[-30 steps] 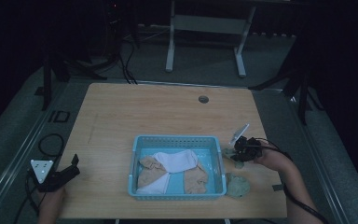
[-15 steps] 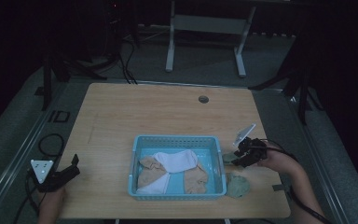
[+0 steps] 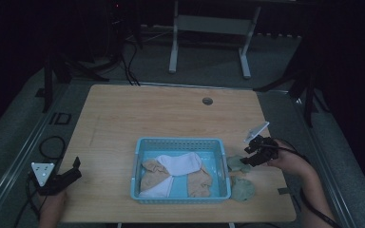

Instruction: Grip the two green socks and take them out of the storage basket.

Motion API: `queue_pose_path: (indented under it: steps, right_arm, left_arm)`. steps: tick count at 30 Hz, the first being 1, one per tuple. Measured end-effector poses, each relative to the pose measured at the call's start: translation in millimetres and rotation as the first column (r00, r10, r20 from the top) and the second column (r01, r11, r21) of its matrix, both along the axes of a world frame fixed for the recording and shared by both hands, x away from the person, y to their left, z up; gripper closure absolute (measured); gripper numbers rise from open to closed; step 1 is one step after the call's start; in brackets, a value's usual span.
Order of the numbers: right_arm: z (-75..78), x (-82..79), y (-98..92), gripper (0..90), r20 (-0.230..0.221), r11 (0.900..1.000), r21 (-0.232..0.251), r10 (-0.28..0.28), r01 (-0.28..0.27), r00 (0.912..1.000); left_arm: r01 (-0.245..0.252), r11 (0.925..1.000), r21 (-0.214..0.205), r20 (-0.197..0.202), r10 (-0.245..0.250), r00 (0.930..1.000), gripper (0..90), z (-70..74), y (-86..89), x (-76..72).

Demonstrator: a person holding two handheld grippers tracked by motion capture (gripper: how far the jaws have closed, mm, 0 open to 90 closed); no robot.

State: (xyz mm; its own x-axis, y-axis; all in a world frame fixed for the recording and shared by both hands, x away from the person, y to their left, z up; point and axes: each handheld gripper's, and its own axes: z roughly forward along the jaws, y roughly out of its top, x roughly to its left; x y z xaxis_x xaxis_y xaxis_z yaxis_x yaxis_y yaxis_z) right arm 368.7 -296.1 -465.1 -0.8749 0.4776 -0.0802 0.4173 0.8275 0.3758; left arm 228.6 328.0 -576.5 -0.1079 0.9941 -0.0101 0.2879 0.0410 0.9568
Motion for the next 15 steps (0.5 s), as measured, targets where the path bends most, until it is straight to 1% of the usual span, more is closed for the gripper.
queue_pose_path:
  steps: [2, 4, 5, 7, 11, 15]
  right_arm:
    - [1.4, -0.8, -1.5, 44.8, 0.005, 1.0000, 0.006, -0.002, 0.002, 1.0000]
    - [2.8, -1.3, -4.0, 40.3, 0.006, 0.9997, 0.021, -0.009, 0.009, 0.9999]
    - [3.1, -2.0, -5.3, 39.7, 0.001, 0.9996, 0.026, -0.012, 0.012, 0.9999]
    - [2.7, -2.7, -8.6, 35.5, -0.001, 0.9994, 0.029, -0.018, 0.018, 0.9998]
    - [1.0, -3.5, -18.2, 31.5, -0.006, 0.9976, 0.043, -0.054, 0.054, 0.9985]
    - [-0.9, -4.5, -28.8, 26.3, 0.002, 0.9936, 0.062, -0.095, 0.094, 0.9955]
  left_arm:
    - [0.001, 1.0000, 0.001, 0.000, -0.001, 1.0000, 1.3, 0.0, 0.0, -0.1]
    - [0.001, 1.0000, 0.001, 0.000, -0.001, 1.0000, 1.3, 0.0, 0.0, -0.1]
    - [0.001, 1.0000, 0.000, 0.000, -0.001, 1.0000, 1.3, 0.0, 0.0, -0.1]
    - [0.001, 1.0000, 0.000, 0.000, -0.001, 1.0000, 1.3, 0.0, 0.0, 0.0]
    - [0.001, 1.0000, -0.001, 0.000, -0.001, 1.0000, 1.3, 0.0, -0.1, 0.0]
    - [0.002, 1.0000, -0.001, 0.001, -0.002, 1.0000, 1.3, 0.0, -0.2, 0.0]
